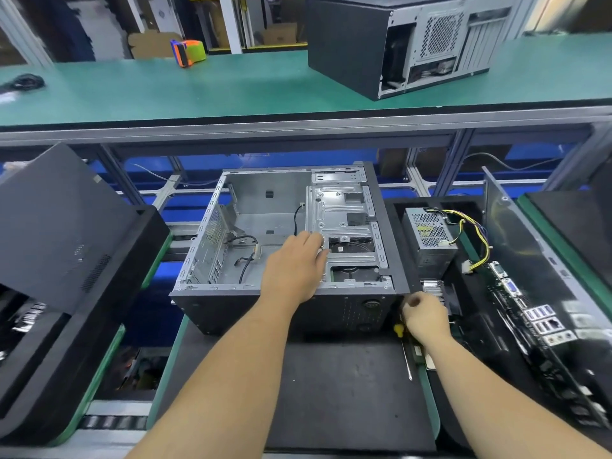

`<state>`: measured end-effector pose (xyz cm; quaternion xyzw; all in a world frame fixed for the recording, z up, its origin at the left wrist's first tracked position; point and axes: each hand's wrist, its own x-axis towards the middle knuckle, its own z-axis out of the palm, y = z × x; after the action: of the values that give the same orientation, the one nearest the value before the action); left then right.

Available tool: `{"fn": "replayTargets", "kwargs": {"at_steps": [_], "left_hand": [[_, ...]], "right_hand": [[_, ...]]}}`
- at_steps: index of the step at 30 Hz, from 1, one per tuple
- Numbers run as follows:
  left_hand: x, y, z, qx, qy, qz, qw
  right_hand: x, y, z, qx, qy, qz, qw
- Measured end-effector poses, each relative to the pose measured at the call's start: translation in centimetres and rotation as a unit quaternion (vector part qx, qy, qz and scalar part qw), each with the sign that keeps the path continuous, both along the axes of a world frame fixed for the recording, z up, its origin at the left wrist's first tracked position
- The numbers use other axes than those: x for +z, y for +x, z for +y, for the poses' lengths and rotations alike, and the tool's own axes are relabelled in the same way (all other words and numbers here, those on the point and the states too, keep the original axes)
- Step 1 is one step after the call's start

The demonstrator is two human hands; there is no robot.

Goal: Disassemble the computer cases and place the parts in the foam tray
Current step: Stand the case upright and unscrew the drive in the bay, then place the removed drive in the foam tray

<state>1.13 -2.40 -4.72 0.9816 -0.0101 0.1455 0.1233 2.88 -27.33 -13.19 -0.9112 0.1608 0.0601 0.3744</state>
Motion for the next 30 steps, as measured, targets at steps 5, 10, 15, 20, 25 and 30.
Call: {"fn": "replayTargets", "kwargs": {"at_steps": [5,10,15,20,25,30], "left_hand": [[0.9,0.2,0.0,-0.012,-0.022,0.030,0.999],[4.9,2.0,-5.9,-0.102,-0.076,0.007,0.992],[6.0,2.8,-12.1,-0.153,-0.066,0.017,0.986],[5.3,2.6,-14.5,-0.210,-0.047,0.089,0.973],[4.7,2.3,-14.0,-0.179,-0.101,0.090,0.975],[4.9,3.1,-8.2,-0.039,-0.101,0.073,0.991]], "right_hand": [[3.7,0.7,-0.7,-0.199,0.207,-0.112,0.951],[10.8,2.7,-0.6,-0.283,0.477,-0.105,0.825],[13.0,1.3,0.1,-0.145,0.621,0.033,0.770],[12.5,1.3,-1.6,-0.165,0.653,0.045,0.738],[8.9,1.0,-4.7,-0.178,0.289,0.019,0.940],[7.3,-0.1,-5.7,-0.011,-0.069,0.102,0.992]]}}
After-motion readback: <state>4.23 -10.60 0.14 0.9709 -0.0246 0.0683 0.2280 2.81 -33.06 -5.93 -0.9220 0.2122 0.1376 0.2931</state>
